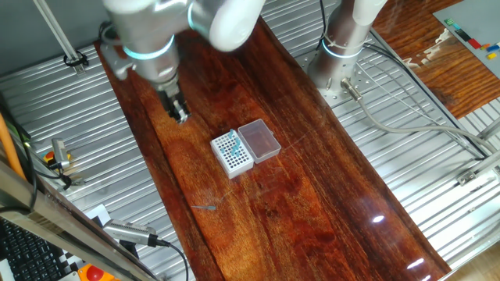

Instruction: Insert a medium pipette tip into the holder for medium pipette tips

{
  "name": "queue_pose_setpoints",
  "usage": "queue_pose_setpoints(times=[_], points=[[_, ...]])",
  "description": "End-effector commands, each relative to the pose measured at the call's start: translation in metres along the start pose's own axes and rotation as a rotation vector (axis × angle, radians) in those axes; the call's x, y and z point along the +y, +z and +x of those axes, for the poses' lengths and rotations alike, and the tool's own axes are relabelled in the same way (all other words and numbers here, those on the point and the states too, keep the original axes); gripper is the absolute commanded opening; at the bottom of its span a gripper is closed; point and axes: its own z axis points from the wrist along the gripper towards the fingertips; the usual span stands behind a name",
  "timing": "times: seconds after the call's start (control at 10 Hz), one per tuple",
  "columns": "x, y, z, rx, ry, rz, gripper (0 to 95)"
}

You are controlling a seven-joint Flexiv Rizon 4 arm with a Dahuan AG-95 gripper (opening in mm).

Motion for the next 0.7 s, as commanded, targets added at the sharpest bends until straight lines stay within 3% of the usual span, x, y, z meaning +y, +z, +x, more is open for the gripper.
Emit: queue_pose_setpoints(times=[0.1, 0.3, 0.4, 0.7], points=[[-0.0007, 0.0005, 0.0077, -0.008, -0.011, 0.008, 0.0], [-0.0016, 0.0026, 0.0117, -0.034, -0.042, 0.006, 0.0], [-0.0016, 0.0026, 0.0117, -0.037, -0.041, 0.017, 0.0], [-0.0016, 0.0026, 0.0117, -0.031, -0.088, -0.001, 0.0]])
